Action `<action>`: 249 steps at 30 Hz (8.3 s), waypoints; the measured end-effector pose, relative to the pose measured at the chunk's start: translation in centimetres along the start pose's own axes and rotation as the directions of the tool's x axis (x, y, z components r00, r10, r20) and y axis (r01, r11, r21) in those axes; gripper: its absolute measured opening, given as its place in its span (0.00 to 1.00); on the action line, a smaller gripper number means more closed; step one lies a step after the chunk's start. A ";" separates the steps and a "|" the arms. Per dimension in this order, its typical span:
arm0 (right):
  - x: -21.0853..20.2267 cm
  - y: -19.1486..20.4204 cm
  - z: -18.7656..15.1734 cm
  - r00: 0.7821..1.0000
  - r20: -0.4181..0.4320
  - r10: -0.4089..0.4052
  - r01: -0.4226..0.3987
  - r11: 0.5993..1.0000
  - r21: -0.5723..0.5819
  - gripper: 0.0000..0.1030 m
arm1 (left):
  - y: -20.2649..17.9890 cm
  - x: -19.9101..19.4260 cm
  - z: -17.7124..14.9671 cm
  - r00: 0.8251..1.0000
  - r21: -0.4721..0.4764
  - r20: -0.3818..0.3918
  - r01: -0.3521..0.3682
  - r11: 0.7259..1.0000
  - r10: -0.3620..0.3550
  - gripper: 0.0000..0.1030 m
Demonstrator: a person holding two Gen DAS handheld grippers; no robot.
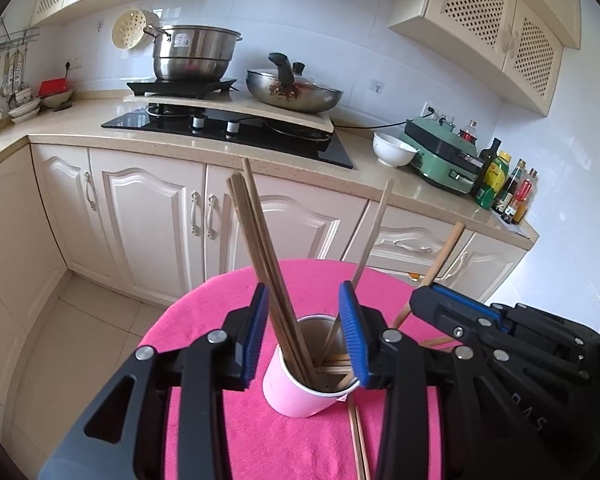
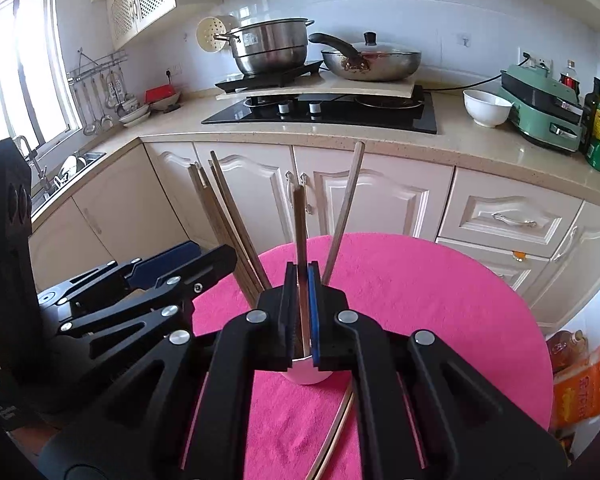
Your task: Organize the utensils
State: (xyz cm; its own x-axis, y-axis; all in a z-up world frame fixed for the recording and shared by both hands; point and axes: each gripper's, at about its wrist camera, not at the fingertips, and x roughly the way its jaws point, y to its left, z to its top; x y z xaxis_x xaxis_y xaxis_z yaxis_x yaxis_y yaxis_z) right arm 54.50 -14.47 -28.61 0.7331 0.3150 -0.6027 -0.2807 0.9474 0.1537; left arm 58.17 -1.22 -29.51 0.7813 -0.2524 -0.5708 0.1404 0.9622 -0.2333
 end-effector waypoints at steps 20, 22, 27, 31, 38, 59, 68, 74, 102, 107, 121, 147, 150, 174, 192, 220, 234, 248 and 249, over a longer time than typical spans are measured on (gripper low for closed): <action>-6.2 -0.7 2.0 0.997 0.074 0.034 -0.033 0.999 -0.022 0.07 | -1.7 -4.9 0.8 0.998 0.002 0.018 -0.059 0.998 0.059 0.41; -7.5 -1.5 2.2 0.996 0.086 0.022 -0.021 1.000 -0.016 0.07 | -1.7 -5.1 0.3 0.998 0.005 0.005 -0.069 0.998 0.069 0.41; -10.0 -4.0 1.4 0.996 0.079 -0.039 0.039 0.999 -0.002 0.07 | -1.5 -4.5 -2.3 0.993 -0.017 -0.090 -0.077 0.997 0.075 0.41; -10.7 -6.0 -0.5 0.996 0.043 -0.083 0.082 0.996 0.017 0.08 | -1.6 -3.1 -5.1 0.978 -0.030 -0.199 -0.068 0.997 0.061 0.41; -9.0 -9.0 -6.0 0.990 -0.108 -0.095 0.106 0.989 0.100 0.08 | -3.1 1.3 -10.0 0.911 -0.007 -0.410 -0.040 0.999 0.034 0.41; -3.0 -11.7 -14.3 0.940 -0.342 -0.020 0.113 0.960 0.255 0.08 | -5.7 8.9 -16.5 0.766 0.122 -0.631 -0.059 0.991 0.123 0.41; -1.2 -11.6 -14.3 0.924 -0.381 0.001 0.107 0.959 0.262 0.08 | -7.9 11.4 -15.7 0.719 0.235 -0.657 -0.089 0.968 0.225 0.42; 0.4 -10.9 -14.3 0.900 -0.435 0.029 0.099 0.958 0.270 0.08 | -5.8 10.6 -15.2 0.719 0.157 -0.673 -0.090 0.983 0.173 0.09; 8.9 -5.0 -14.3 0.766 -0.641 0.035 0.159 0.957 0.243 0.08 | 0.4 8.9 -14.6 0.686 -0.004 -0.722 -0.129 0.992 0.087 0.18; 9.2 -4.7 -14.2 0.768 -0.640 0.032 0.151 0.962 0.229 0.07 | -1.2 10.4 -14.6 0.678 0.033 -0.727 -0.131 0.991 0.114 0.18; 5.0 -9.6 -14.2 0.818 -0.539 0.204 0.033 0.917 0.397 0.06 | -2.3 6.8 -13.1 0.783 0.001 -0.617 -0.096 0.995 0.076 0.05; -6.3 -7.3 -4.3 0.928 -0.221 0.301 -0.229 0.926 0.301 0.06 | -5.1 -4.1 -3.2 0.985 0.034 -0.175 -0.008 0.999 0.013 0.05; -7.2 -6.6 -2.4 0.936 -0.189 0.298 -0.244 0.933 0.265 0.06 | -5.0 -4.6 -1.6 0.991 0.029 -0.131 -0.010 1.000 0.014 0.05; -4.0 -5.2 7.0 0.982 -0.050 0.185 -0.179 0.978 0.107 0.06 | -1.3 -2.5 7.5 0.975 -0.080 0.220 0.028 0.996 -0.009 0.05; 0.2 -6.7 6.3 0.991 -0.083 0.107 -0.103 0.993 0.057 0.06 | -1.7 4.8 4.2 0.989 -0.014 0.146 0.028 1.000 -0.026 0.05; 3.5 -4.0 3.8 0.959 -0.260 0.114 -0.122 0.992 -0.014 0.06 | 0.2 3.0 1.4 0.996 -0.120 -0.085 -0.049 0.991 0.039 0.32; 4.0 -3.2 2.6 0.951 -0.289 0.111 -0.121 0.993 -0.015 0.07 | 0.1 1.3 1.3 0.978 -0.074 -0.119 -0.178 0.981 0.169 0.39; -0.5 -3.3 3.2 0.969 -0.209 0.135 -0.140 0.990 -0.005 0.46 | -0.6 -4.0 0.4 0.962 -0.083 -0.094 -0.265 0.961 0.258 0.44; -1.2 -3.4 3.2 0.971 -0.201 0.132 -0.136 0.991 -0.005 0.47 | -0.7 -4.5 0.3 0.961 -0.087 -0.090 -0.268 0.959 0.261 0.45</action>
State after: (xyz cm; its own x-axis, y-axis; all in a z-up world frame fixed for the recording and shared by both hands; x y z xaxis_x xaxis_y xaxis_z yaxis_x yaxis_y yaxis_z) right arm 56.58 -17.85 -25.87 0.5503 0.4199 -0.7217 -0.3813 0.8953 0.2301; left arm 54.70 -0.69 -26.55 0.7329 -0.0010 -0.6803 -0.1277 0.9820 -0.1391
